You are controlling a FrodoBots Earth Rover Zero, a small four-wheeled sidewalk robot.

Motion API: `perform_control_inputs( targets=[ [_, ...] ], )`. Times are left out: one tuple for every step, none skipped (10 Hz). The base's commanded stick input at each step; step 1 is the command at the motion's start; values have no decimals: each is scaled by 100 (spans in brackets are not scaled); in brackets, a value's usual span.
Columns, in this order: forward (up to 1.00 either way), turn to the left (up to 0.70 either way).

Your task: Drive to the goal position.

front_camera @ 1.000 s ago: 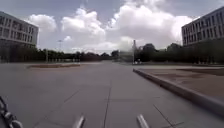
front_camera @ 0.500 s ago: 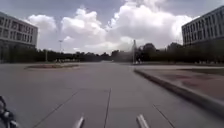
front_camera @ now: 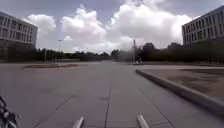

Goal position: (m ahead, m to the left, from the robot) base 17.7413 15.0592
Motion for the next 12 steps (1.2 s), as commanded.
perform_control_inputs(
  targets=[
    [70,0],
    [70,0],
    [70,0],
    [70,0],
    [70,0],
    [70,0],
    [70,0],
    [70,0],
    [70,0],
    [70,0],
    [70,0],
    [70,0]
  ],
)
